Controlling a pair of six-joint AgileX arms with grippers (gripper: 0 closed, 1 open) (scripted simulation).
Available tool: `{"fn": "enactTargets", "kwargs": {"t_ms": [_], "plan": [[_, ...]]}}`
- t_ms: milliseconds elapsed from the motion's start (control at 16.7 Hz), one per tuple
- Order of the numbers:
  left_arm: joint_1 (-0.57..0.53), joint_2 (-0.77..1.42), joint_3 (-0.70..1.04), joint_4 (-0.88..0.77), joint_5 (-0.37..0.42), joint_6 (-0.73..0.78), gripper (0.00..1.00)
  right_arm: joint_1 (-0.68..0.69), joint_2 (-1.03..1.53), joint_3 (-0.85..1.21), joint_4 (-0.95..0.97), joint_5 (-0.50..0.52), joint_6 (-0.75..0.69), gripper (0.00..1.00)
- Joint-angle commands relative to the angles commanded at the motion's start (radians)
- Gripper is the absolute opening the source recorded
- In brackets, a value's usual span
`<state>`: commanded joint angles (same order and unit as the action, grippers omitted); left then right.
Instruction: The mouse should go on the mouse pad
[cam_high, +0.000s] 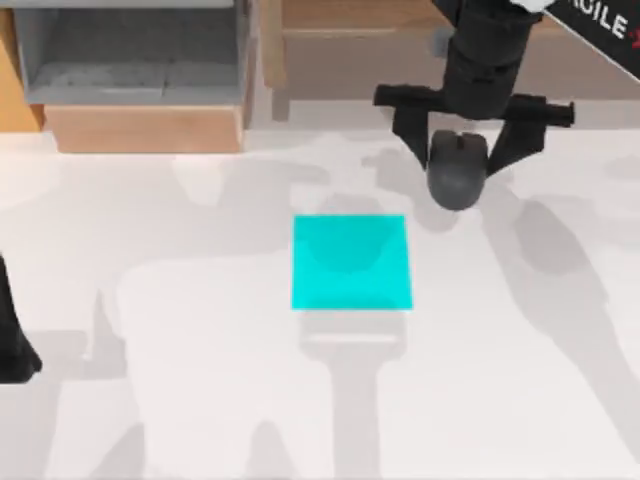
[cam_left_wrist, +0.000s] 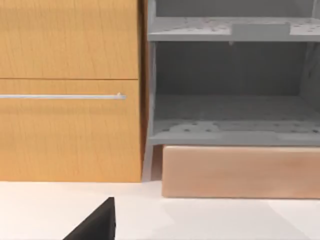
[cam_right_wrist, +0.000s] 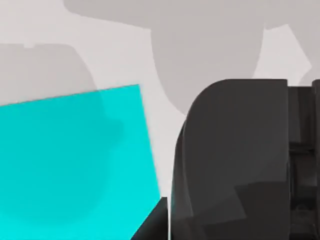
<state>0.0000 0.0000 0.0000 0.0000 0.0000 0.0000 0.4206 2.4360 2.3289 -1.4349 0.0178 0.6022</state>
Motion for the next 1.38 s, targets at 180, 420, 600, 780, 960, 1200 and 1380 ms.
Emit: {"fn": "enactTargets", "kwargs": {"t_ms": [180,420,600,780,960,1200,1380], "plan": [[0.0,0.0,0.0,0.0,0.0,0.0,1.0,0.146,0.112,0.152,-0.035,0.005,0.031,0.0],[0.0,0.0,0.0,0.0,0.0,0.0,1.0,0.205,0.158,0.211,-0.049,0.009,0.044,0.0],[0.0,0.0,0.0,0.0,0.0,0.0,1.0,0.203,0.157,0.209,-0.047,0.006,0.045,0.0],[0.0,0.0,0.0,0.0,0.0,0.0,1.0,0.202,0.155,0.196,-0.035,0.007,0.047,0.0],[0.0,0.0,0.0,0.0,0.0,0.0,1.0,0.202,0.151,0.156,-0.001,0.007,0.047,0.0],[0.0,0.0,0.0,0.0,0.0,0.0,1.0,0.205,0.138,0.087,0.059,0.006,0.044,0.0],[0.0,0.0,0.0,0.0,0.0,0.0,1.0,0.206,0.122,0.041,0.105,0.006,0.045,0.0]]}}
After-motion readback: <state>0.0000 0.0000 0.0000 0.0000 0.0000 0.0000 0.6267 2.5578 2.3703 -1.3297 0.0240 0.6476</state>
